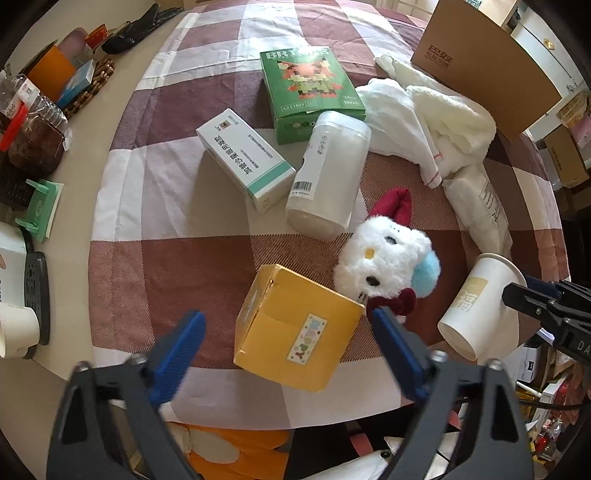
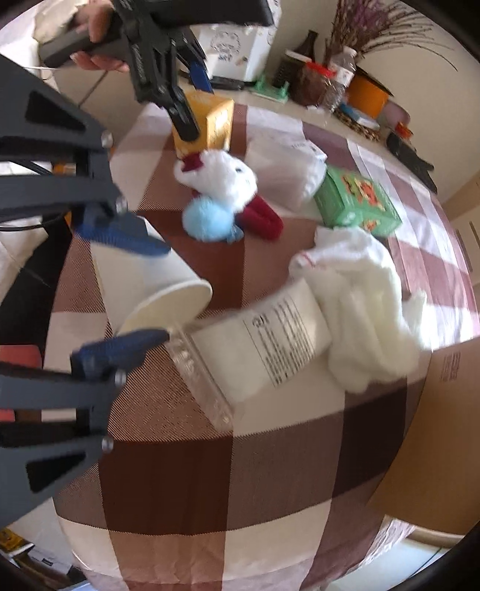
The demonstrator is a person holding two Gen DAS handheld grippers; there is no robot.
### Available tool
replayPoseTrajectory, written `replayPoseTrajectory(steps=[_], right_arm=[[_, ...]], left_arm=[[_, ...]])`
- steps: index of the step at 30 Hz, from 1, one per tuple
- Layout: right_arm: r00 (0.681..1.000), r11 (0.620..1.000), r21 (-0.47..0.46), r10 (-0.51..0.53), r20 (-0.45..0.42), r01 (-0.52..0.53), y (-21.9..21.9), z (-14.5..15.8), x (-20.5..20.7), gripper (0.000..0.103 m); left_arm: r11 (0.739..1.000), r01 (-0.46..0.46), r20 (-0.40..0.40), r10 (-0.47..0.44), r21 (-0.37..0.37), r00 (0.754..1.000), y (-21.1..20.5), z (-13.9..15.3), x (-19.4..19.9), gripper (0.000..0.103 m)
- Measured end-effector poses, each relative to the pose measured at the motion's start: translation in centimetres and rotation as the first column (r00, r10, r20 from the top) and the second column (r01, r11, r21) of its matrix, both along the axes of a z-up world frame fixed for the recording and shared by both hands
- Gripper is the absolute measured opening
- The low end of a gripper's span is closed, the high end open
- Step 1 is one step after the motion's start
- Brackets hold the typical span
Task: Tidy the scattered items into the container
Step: 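Grasp the yellow box with the left tool while the right tool grasps the paper cup rim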
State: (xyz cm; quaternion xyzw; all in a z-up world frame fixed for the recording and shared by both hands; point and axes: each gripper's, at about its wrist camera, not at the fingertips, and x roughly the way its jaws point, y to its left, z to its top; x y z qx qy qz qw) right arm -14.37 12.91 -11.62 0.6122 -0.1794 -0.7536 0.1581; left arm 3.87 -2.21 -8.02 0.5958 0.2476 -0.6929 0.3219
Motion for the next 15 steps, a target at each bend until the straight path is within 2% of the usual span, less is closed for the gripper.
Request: replayPoseTrajectory(steps=[1,2,3,7,10,15], right_arm=[[1.0,1.0,-0.008,0.011,0.004,-0.011,-0.1,0.1,0.1,0.025],[1.0,1.0,-0.018,0.018,0.011,-0.018,-0.1,0.2,0.2,0.023],[0.999,0.999,-0.035,0.026,0.018,-0.026,-0.2,0.2,0.4,0.021],[0.998,0.995,-0.094,0.042,0.036,-0.039,-0.2,0.4,1.0,0.017],[0.997,0.983,-0.183,0.011,0.075,0.003,0.2,-0.1,1.2,0.013],[0.989,0.95,-0.304,-0.025,0.148,0.069,-0.4,-1.8,1.4,0.012]], left_arm=[[1.0,-0.002,0.002,0.002,0.01,1.0,-0.1,-0.2,0.1,0.076],[1.0,-0.007,0.004,0.007,0.019,1.0,-0.1,-0.4,0.2,0.065],[1.0,-0.014,0.008,0.014,0.027,1.0,-0.2,-0.5,0.3,0.059],[0.999,-0.028,-0.004,0.028,0.043,1.0,-0.4,-0.9,0.8,0.053],[0.998,-0.04,-0.017,0.041,0.048,0.999,-0.4,-0.9,1.1,0.052],[0.998,-0.043,-0.025,0.044,0.052,0.999,-0.2,-1.0,1.2,0.051]])
